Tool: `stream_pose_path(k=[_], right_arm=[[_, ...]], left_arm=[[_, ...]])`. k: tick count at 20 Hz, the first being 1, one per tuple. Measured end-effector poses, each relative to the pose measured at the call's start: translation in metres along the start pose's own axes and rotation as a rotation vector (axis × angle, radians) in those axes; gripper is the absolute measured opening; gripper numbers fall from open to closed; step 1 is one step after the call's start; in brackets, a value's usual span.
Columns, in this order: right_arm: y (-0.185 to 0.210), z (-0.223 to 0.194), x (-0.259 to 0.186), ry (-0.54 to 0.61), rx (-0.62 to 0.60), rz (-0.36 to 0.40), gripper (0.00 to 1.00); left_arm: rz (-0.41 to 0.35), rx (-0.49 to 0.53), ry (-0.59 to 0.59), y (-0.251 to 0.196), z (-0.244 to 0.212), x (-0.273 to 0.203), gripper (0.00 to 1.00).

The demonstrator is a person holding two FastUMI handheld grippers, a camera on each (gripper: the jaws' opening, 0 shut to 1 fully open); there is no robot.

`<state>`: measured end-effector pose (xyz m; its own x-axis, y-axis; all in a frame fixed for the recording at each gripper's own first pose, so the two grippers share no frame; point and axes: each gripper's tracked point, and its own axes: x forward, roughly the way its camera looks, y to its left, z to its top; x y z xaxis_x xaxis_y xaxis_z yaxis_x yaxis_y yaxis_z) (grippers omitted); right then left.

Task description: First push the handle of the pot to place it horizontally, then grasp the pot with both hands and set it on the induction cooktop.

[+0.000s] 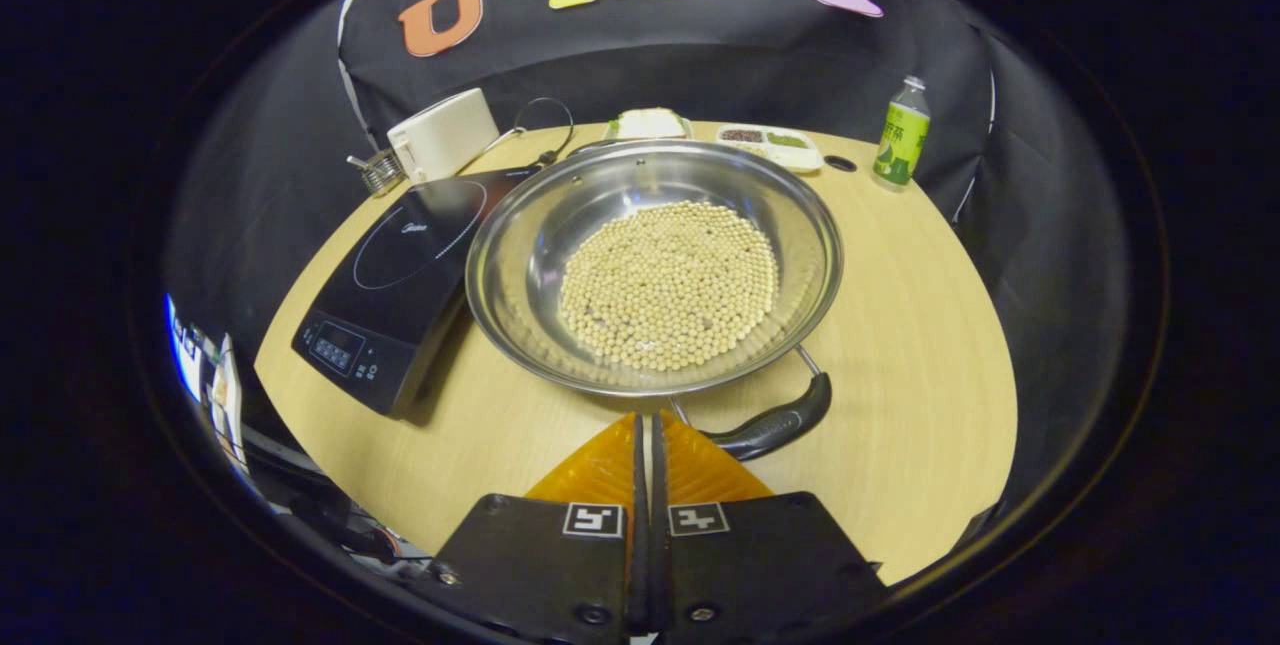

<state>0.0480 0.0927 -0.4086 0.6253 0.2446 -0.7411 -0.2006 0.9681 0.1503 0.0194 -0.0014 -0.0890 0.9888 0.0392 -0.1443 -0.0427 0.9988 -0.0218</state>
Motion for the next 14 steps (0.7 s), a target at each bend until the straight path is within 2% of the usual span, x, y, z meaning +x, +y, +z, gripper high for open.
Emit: stream_pose_path(k=[12, 14], right_arm=[[-0.049, 0.004, -0.003, 0.011, -0.004, -0.068, 0.04], [-0.058, 0.006, -0.004, 0.013, -0.008, -0.085, 0.0]], left_arm=[[-0.015, -0.016, 0.008, -0.015, -0.002, 0.015, 0.95], [-0.013, -0.013, 0.009, -0.016, -0.003, 0.017, 0.95]])
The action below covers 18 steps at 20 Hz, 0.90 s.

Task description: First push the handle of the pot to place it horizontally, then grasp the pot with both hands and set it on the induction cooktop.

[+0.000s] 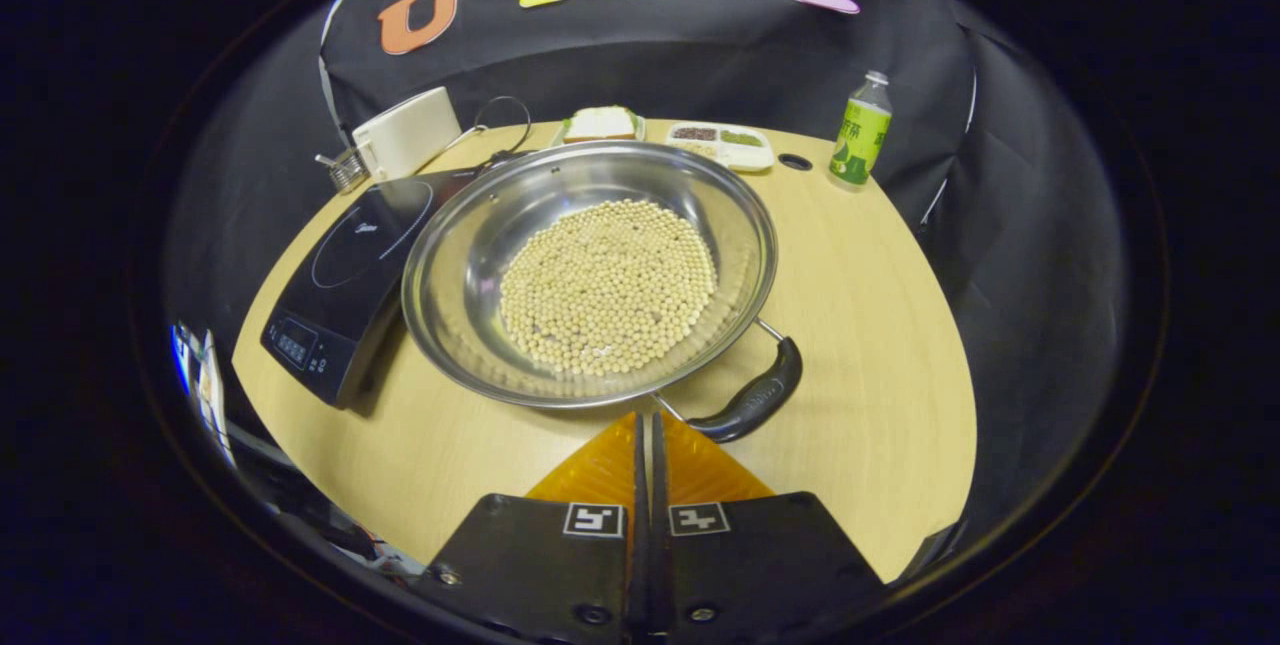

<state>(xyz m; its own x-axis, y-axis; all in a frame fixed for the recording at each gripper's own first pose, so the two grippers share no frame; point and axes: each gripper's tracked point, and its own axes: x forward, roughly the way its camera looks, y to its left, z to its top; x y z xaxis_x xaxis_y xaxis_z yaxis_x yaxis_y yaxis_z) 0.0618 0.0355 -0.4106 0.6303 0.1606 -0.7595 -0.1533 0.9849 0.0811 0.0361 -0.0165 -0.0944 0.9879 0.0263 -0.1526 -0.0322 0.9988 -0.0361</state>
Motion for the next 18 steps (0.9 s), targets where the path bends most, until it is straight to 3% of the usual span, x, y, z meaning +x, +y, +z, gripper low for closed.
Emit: stream_pose_path(k=[1, 18], right_arm=[[-0.004, 0.0, 0.0, 0.002, 0.002, -0.004, 0.04], [-0.07, 0.026, 0.015, -0.022, -0.032, -0.081, 0.04]], left_arm=[[0.001, -0.001, 0.002, 0.0, -0.001, 0.002, 0.95], [0.013, 0.006, 0.027, -0.009, -0.009, 0.017, 0.95]])
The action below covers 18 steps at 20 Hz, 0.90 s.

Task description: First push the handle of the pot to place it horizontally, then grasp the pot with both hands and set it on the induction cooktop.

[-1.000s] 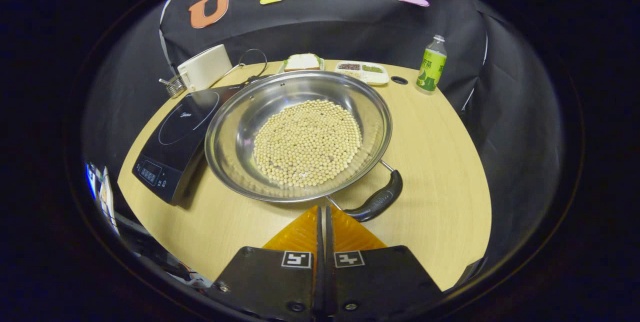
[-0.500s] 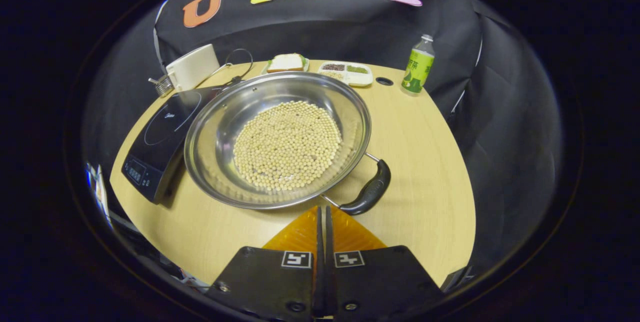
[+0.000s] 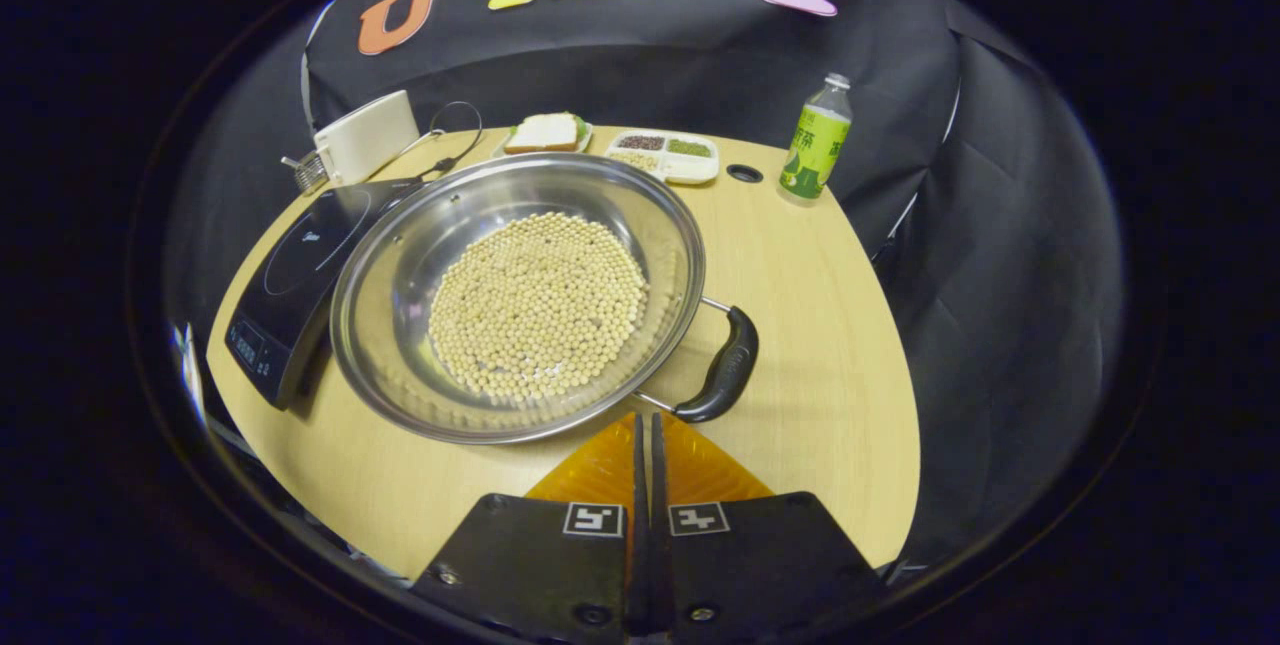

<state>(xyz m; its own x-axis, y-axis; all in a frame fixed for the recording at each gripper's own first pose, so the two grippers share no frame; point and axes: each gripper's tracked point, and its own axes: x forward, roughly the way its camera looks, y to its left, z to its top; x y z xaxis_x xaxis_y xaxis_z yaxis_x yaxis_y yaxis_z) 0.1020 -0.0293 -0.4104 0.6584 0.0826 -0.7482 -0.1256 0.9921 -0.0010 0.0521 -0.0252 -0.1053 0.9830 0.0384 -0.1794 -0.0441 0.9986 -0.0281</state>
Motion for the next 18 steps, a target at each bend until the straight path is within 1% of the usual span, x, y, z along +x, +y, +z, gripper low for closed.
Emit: stream_pose_path(k=[2, 3, 4, 5, 6, 8, 9, 10, 11, 12, 13, 14, 15, 18], right_arm=[[-0.006, 0.004, 0.004, -0.004, -0.015, -0.006, 0.04], [-0.008, 0.007, 0.007, -0.006, -0.024, -0.006, 0.0], [-0.011, 0.008, 0.009, -0.007, -0.028, -0.006, 0.0], [-0.013, 0.01, 0.011, -0.007, -0.03, -0.003, 0.04], [-0.015, 0.012, 0.014, -0.009, -0.032, -0.001, 0.04], [-0.02, 0.016, 0.018, -0.012, -0.049, 0.0, 0.04], [-0.022, 0.019, 0.02, -0.013, -0.061, 0.0, 0.0], [-0.025, 0.021, 0.023, -0.014, -0.072, -0.001, 0.04], [-0.027, 0.024, 0.025, -0.014, -0.084, 0.0, 0.04], [-0.029, 0.026, 0.027, -0.014, -0.097, 0.003, 0.0], [-0.03, 0.028, 0.028, -0.014, -0.116, 0.007, 0.03], [-0.032, 0.032, 0.031, -0.015, -0.138, 0.008, 0.0], [-0.034, 0.035, 0.033, -0.016, -0.16, 0.008, 0.04], [-0.038, 0.045, 0.042, -0.018, -0.19, 0.012, 0.04]], left_arm=[[0.007, 0.006, 0.004, -0.001, -0.002, 0.002, 0.95], [0.01, 0.009, 0.006, -0.001, -0.003, 0.004, 0.95], [0.014, 0.011, 0.009, -0.002, -0.004, 0.006, 0.95], [0.016, 0.013, 0.013, -0.003, -0.006, 0.008, 0.95], [0.019, 0.014, 0.017, -0.003, -0.007, 0.01, 0.95], [0.024, 0.016, 0.023, -0.006, -0.01, 0.012, 0.95], [0.028, 0.016, 0.025, -0.007, -0.012, 0.013, 0.95], [0.031, 0.016, 0.028, -0.007, -0.013, 0.015, 0.95], [0.037, 0.018, 0.032, -0.007, -0.015, 0.016, 0.95], [0.041, 0.019, 0.037, -0.007, -0.018, 0.018, 0.95], [0.048, 0.019, 0.041, -0.007, -0.02, 0.019, 0.95], [0.052, 0.018, 0.046, -0.007, -0.022, 0.021, 0.95], [0.06, 0.017, 0.05, -0.007, -0.024, 0.022, 0.95], [0.075, 0.011, 0.058, -0.008, -0.029, 0.025, 0.95]])
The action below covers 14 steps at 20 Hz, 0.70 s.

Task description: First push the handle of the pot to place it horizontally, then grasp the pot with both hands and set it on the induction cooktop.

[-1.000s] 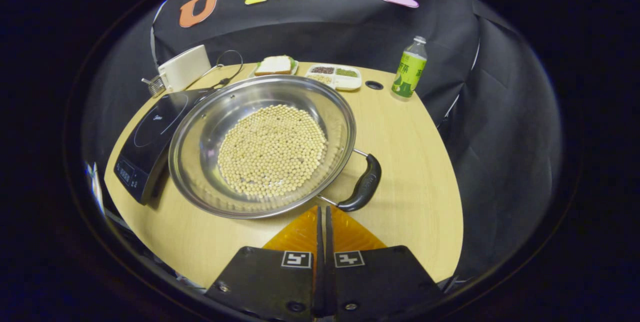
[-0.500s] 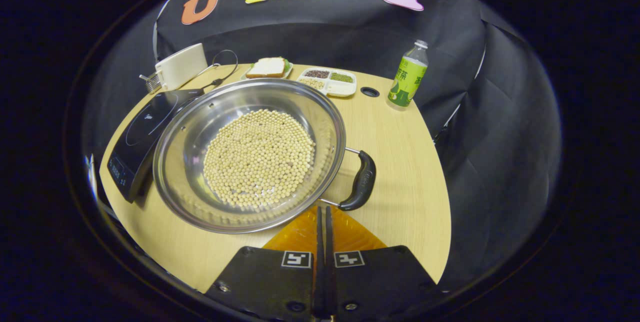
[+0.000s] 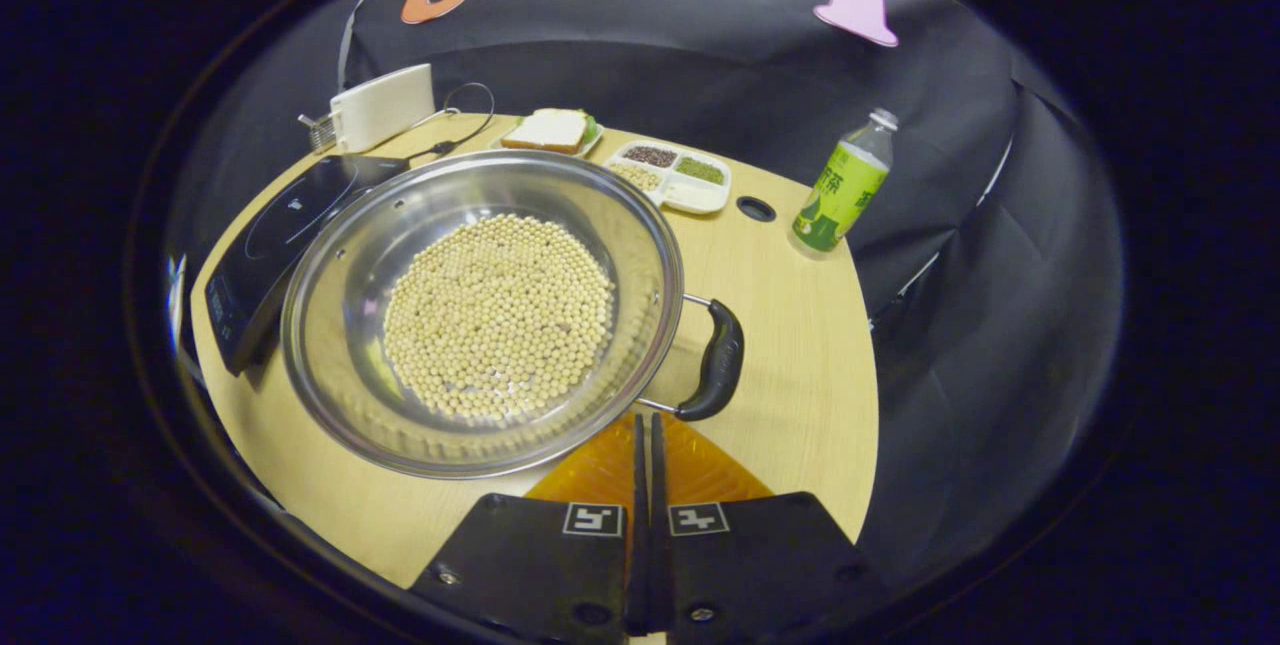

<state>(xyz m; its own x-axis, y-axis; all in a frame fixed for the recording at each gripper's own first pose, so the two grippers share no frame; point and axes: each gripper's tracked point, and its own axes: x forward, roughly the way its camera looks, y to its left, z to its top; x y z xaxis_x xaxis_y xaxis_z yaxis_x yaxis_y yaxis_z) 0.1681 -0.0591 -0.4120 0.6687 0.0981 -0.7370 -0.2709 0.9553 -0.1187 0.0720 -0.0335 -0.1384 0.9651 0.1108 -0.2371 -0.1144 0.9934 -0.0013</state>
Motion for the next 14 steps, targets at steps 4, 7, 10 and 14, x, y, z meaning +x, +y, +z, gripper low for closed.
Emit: stream_pose_path(k=[4, 7, 10, 14], right_arm=[[0.0, 0.009, 0.007, -0.009, -0.011, 0.018, 0.04], [0.001, 0.011, 0.012, -0.002, -0.032, 0.033, 0.04], [-0.008, 0.004, 0.012, -0.003, 0.012, 0.013, 0.01], [-0.024, 0.001, 0.0, -0.038, 0.046, -0.014, 0.34]], left_arm=[[0.03, 0.0, 0.014, 0.003, -0.008, 0.006, 0.95], [0.034, -0.005, 0.035, 0.0, -0.018, 0.012, 0.95], [0.02, -0.017, 0.037, -0.006, -0.026, 0.023, 0.95], [-0.008, -0.025, 0.052, -0.017, -0.042, 0.039, 0.95]])
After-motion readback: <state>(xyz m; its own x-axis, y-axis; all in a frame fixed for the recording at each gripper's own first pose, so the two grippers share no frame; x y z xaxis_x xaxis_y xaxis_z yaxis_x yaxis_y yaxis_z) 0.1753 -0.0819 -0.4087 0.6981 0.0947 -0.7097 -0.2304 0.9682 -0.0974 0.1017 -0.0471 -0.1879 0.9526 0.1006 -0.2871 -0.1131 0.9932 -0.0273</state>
